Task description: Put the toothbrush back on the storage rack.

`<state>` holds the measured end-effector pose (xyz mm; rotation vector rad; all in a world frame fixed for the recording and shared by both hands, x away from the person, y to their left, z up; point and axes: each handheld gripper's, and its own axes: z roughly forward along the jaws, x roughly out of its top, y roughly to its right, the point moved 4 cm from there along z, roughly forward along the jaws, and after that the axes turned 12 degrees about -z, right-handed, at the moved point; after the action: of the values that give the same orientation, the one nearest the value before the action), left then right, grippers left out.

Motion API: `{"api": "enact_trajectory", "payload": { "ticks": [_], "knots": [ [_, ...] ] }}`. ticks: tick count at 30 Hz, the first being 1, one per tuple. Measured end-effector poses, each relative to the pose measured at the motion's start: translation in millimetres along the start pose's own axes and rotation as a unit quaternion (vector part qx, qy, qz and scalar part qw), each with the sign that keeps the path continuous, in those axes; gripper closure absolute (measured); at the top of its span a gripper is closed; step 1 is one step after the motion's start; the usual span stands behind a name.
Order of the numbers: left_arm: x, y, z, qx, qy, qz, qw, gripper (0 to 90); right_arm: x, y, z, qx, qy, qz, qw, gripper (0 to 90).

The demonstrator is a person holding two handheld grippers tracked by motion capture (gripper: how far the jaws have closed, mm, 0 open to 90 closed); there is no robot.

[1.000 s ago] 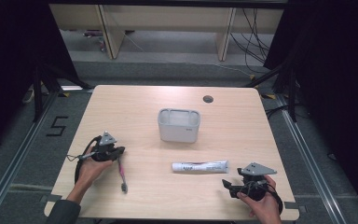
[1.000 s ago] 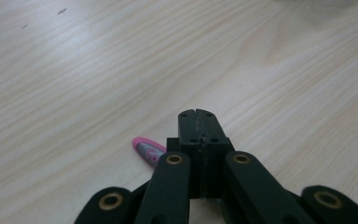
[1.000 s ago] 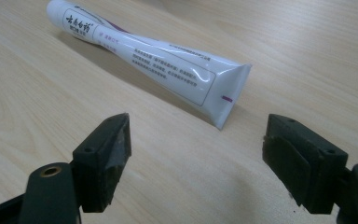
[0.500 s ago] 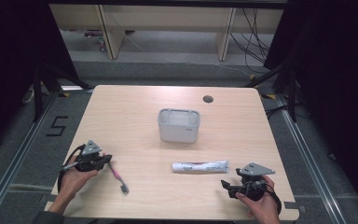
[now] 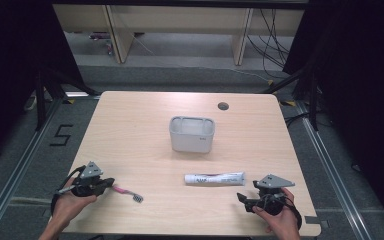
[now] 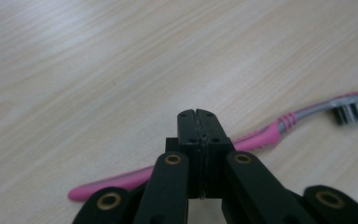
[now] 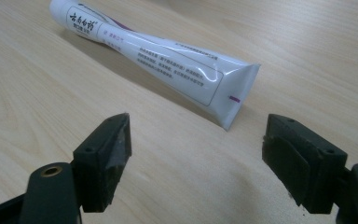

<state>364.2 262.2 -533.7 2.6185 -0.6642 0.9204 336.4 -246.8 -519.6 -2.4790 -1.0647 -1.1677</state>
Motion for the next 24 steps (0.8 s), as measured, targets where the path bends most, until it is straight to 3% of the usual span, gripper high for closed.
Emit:
{"api": "enact_trajectory", "payload": {
  "ticks": [3,6,9,15,18,20,21,22,23,24],
  "knots": [
    [-2.2,3.4,0.0,-0.003,0.000,0.003,1.0000,88.5,0.3,-1.8,0.4,0.011,-0.001,0.006,0.9999,24.7],
    [-6.1,11.2,-2.3,-0.009,-0.007,0.010,0.9999,88.5,0.4,-0.7,-0.5,0.001,0.001,0.001,1.0000,24.8],
    [-8.8,14.0,-3.3,-0.012,-0.007,0.011,0.9998,88.5,0.2,-2.0,0.2,0.011,-0.001,0.008,0.9999,24.8],
    [-16.0,22.9,-11.0,-0.018,-0.023,0.018,0.9994,88.0,0.4,-0.5,-0.5,0.000,0.000,-0.001,1.0000,24.8],
    [-15.6,24.0,-16.5,-0.022,-0.026,0.020,0.9992,84.4,0.4,-2.4,-0.3,0.004,-0.001,0.008,1.0000,24.8],
    [-14.5,23.0,-18.0,-0.025,-0.022,0.018,0.9993,79.3,0.4,-0.7,-0.3,0.001,0.000,-0.001,1.0000,24.8],
    [-12.9,21.6,-22.8,-0.033,-0.026,0.019,0.9989,77.3,0.5,-2.8,0.2,0.006,-0.001,0.009,0.9999,24.8],
    [-11.6,20.9,-24.9,-0.032,-0.024,0.020,0.9990,75.6,0.9,-0.9,1.4,0.008,0.006,-0.008,0.9999,24.9],
    [-11.6,20.9,-24.9,-0.032,-0.024,0.020,0.9990,74.3,0.9,-0.9,1.4,0.008,0.006,-0.008,0.9999,24.9],
    [-10.7,20.0,-29.6,-0.032,-0.039,0.032,0.9982,72.3,0.9,-1.9,0.2,0.005,-0.002,-0.001,1.0000,24.9]
  ]
}}
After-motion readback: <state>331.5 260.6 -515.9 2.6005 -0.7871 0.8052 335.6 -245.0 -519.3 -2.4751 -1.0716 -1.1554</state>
